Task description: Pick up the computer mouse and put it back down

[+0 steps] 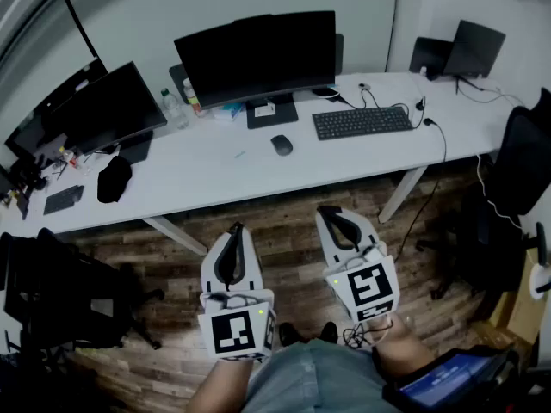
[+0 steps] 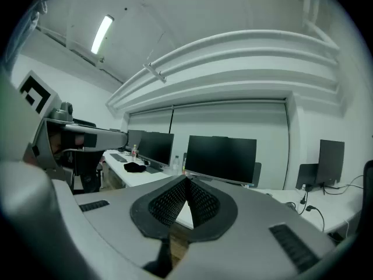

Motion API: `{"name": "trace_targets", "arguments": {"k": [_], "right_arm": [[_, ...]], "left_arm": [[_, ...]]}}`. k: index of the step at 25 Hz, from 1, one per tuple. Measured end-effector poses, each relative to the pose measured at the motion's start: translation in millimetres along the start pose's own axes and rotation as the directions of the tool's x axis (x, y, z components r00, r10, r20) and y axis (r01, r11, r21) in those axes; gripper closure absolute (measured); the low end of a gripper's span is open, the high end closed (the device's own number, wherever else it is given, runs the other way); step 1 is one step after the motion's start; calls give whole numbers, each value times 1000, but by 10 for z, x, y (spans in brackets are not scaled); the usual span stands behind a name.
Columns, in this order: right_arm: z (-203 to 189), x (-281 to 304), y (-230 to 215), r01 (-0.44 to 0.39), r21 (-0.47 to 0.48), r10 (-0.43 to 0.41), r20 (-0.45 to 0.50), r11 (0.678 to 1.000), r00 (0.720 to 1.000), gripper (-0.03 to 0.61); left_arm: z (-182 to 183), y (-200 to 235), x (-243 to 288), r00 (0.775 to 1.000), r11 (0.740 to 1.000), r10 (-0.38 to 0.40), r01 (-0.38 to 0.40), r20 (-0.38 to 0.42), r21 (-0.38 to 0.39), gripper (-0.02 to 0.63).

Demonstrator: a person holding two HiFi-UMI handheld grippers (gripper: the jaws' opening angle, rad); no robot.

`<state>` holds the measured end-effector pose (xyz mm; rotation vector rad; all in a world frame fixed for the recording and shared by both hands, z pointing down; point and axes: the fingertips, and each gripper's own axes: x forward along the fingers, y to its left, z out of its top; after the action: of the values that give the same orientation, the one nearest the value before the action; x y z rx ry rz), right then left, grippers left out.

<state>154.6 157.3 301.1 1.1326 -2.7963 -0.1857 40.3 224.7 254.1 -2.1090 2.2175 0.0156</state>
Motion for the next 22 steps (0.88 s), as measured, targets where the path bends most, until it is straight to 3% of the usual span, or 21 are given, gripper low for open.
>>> {"name": "trace_targets", "arguments": {"k": [8, 10, 11, 22], "right_arm": [[36, 39, 51, 5, 19, -6, 22, 1000, 1000, 563], [35, 77, 96, -14, 26, 14, 9, 1000, 1000, 387], [41, 93, 111, -15, 23, 15, 7, 1000, 1000, 374], [146, 288, 328, 27, -8, -27, 21, 1000, 999, 380]], "left_arm": [[-19, 70, -7, 1000, 1000, -9, 9, -1, 1, 609], [-37, 105, -13, 1000, 1000, -15, 15, 1, -7, 609], [-37, 126, -15, 1000, 1000, -16, 16, 4, -7, 609], [-57, 467, -35, 999, 999, -36, 37, 28, -30, 609]]}}
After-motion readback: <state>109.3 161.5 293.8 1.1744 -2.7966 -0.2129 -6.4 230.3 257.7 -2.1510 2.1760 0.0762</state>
